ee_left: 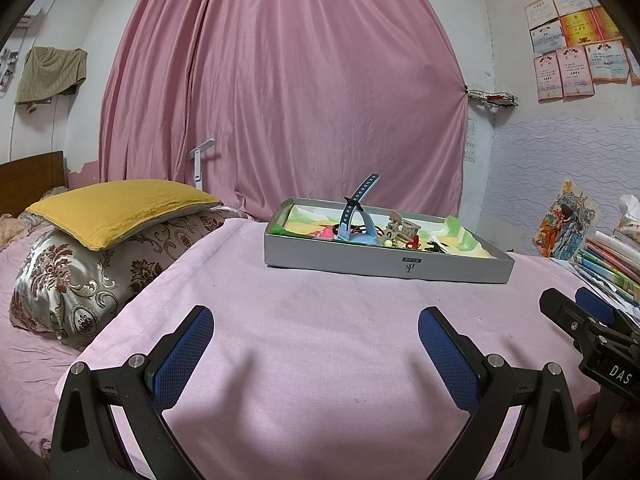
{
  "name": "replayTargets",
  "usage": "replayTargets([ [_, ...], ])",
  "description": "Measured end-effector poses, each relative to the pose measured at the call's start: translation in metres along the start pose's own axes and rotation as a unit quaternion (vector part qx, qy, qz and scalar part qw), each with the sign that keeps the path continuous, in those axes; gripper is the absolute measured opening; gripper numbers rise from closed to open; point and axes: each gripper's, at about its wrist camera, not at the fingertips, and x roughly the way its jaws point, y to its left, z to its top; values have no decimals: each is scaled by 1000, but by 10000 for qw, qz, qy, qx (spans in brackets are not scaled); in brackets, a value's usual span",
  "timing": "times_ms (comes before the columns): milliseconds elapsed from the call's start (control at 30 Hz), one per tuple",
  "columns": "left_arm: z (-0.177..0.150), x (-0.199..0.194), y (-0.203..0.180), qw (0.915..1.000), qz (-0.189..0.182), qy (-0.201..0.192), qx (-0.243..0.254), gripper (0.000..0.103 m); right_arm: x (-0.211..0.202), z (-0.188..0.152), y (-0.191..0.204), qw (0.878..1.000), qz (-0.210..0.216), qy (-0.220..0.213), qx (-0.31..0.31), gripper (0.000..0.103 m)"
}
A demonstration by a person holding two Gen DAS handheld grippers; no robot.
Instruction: Organize jewelry
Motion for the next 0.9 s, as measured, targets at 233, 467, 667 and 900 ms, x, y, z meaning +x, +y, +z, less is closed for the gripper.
replayTargets([
  [233,0,0,-1,10000,1,4,3,103,0,0,0,10000,-3,3,-1,102],
  [467,0,0,0,10000,4,2,5,103,1,-1,0,10000,5,11,5,102],
  [667,0,0,0,10000,0,0,0,103,1,-1,0,10000,7,17,7,102],
  [900,0,0,0,10000,-4,6,11,103,1,-1,0,10000,7,20,12,102],
])
